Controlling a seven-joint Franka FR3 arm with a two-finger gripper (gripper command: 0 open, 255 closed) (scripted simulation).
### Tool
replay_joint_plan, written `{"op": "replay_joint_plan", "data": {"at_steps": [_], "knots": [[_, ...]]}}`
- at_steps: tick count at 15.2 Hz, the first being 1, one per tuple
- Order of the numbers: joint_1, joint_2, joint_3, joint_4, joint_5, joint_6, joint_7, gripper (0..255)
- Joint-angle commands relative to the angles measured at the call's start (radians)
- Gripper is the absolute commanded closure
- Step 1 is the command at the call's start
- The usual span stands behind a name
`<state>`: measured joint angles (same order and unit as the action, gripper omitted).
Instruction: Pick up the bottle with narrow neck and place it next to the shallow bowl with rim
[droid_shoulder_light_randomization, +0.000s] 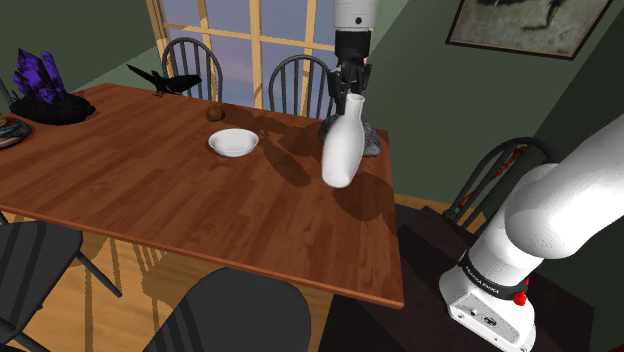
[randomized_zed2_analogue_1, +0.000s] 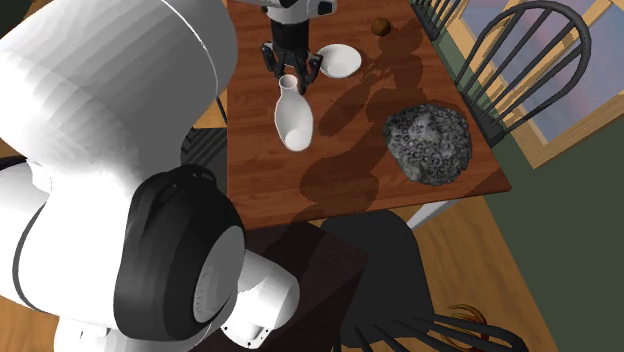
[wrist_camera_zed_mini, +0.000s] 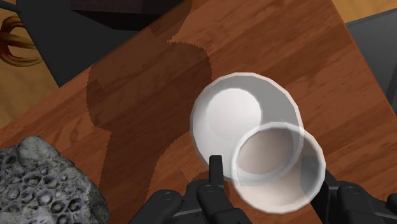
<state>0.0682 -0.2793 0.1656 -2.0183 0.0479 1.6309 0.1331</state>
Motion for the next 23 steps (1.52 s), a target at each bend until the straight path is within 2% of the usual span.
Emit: {"op": "replay_joint_plan", "data": {"at_steps": [1, 23], "knots": [[0.000, 0.002, 0.001, 0.027, 0.000, -0.025, 0.002, 255], [-0.003, 0.081, 0.000, 0.410, -0.012, -0.330, 0.014, 255]]}}
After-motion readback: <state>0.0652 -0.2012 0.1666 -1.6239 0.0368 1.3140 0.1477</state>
